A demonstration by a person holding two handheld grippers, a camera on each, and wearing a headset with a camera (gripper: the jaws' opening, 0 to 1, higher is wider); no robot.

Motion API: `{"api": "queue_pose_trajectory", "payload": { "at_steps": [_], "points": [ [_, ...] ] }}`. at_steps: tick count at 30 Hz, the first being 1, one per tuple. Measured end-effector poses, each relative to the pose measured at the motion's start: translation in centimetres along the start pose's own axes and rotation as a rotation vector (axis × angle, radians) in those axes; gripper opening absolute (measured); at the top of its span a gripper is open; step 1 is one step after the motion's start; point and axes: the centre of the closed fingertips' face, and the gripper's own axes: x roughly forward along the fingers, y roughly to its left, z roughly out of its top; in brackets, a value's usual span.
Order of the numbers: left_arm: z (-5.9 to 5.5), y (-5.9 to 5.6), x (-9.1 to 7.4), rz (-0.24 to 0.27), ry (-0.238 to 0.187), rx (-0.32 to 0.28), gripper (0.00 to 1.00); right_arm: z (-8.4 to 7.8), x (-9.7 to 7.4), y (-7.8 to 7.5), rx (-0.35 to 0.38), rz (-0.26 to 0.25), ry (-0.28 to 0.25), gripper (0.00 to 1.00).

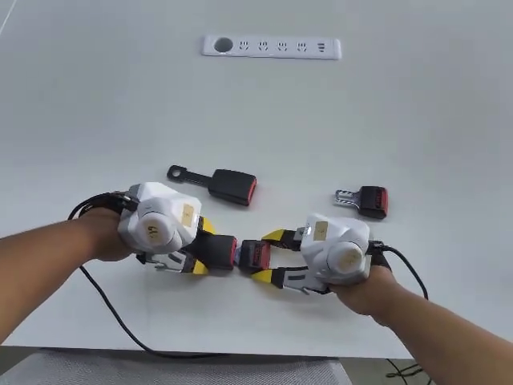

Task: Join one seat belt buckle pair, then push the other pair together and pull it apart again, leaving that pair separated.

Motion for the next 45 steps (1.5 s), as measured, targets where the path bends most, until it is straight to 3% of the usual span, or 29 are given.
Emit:
{"api": "queue_pose_trajectory", "payload": {
  "at_steps": [10, 18, 40, 45],
  "points": [
    [-0.01, 0.10, -0.09, 0.005, -0.063, -0.006, 0.34, -0.07, -0.04, 0.00, -0.029, -0.015, 0.003, 0.32],
    [0.48, -0.04, -0.12, 0.000, -0.090, -0.008, 0.34, -0.10, -0.07, -0.02, -0.040, -0.029, 0.006, 0.31],
    [0.78, -0.09, -0.34, 0.002, -0.136, -0.034, 0.34, -0.13, -0.08, -0.10, -0.004, -0.039, -0.027, 0.31],
    [0.60, 0.03, -0.30, -0.024, -0.131, -0.024, 0.34, -0.14, -0.06, -0.12, -0.004, -0.033, -0.028, 0.31]
  ]
}}
